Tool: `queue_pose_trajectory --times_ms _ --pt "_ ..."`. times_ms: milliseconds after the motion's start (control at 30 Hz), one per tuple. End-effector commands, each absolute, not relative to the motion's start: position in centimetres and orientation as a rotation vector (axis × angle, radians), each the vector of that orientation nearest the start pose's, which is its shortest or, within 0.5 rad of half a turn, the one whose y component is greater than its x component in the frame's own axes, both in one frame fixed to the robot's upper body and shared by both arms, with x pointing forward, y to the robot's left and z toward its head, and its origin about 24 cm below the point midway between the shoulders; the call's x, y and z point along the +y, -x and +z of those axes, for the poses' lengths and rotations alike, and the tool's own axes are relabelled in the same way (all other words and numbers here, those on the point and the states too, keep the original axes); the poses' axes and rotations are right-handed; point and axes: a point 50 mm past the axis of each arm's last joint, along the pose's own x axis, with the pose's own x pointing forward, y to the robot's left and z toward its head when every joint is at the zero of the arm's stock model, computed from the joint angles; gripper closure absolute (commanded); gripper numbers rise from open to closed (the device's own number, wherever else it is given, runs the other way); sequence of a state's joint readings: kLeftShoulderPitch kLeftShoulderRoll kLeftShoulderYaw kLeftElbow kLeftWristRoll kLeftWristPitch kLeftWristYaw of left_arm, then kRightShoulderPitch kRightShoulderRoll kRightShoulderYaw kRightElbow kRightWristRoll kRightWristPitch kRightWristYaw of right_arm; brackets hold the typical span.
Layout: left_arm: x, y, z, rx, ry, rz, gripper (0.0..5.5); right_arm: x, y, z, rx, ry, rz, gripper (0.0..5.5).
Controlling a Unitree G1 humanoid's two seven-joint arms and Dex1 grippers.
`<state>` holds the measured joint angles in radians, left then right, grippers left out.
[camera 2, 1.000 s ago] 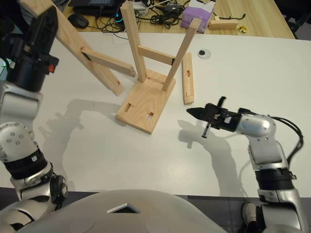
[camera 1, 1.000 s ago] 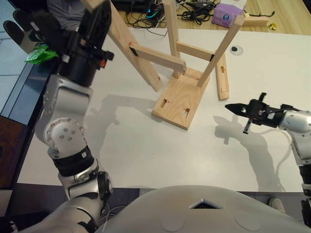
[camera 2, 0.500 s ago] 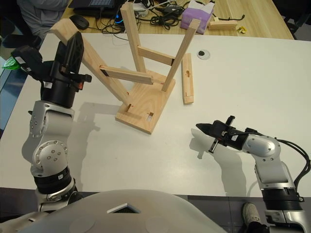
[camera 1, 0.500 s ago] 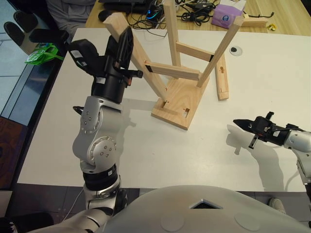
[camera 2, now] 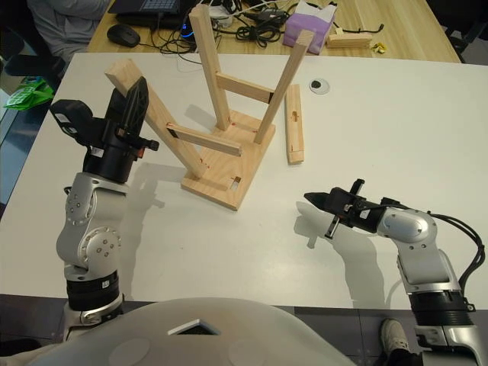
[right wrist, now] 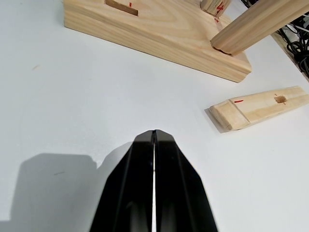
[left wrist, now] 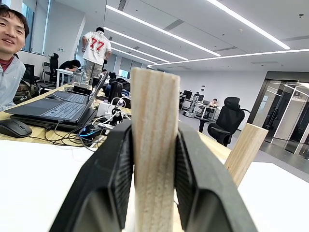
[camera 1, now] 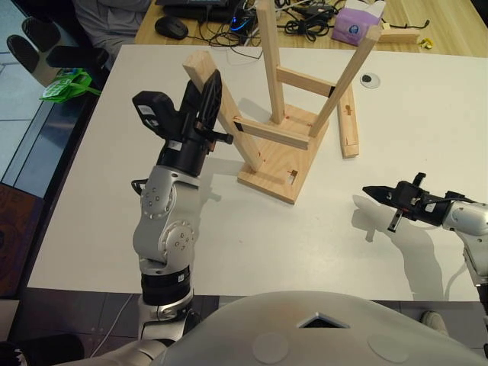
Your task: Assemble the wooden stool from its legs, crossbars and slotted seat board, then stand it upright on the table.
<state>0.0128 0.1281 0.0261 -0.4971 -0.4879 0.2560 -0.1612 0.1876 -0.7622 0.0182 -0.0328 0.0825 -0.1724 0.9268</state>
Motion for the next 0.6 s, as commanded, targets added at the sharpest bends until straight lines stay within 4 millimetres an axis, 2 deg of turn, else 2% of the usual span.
queue_pose_trajectory --times_ms 33,300,467,600 --pt "15.1 -23.7 13.5 -0.260 0.279 -0.303 4.48 -24.2 -19.6 5.2 0.307 0.642 0.997 5.50" --pt "14.6 -23.5 13.0 -0.257 0.263 -0.313 4.48 -24.0 -19.8 5.2 0.299 0.635 1.003 5.50" --pt "13.2 -23.0 11.4 -0.222 0.292 -0.357 4.48 -23.9 -20.3 5.6 0.287 0.626 1.003 5.50" --pt "13.3 -22.3 10.4 -0.255 0.222 -0.338 4.48 -24.1 -20.9 6.1 0.276 0.629 1.003 5.50"
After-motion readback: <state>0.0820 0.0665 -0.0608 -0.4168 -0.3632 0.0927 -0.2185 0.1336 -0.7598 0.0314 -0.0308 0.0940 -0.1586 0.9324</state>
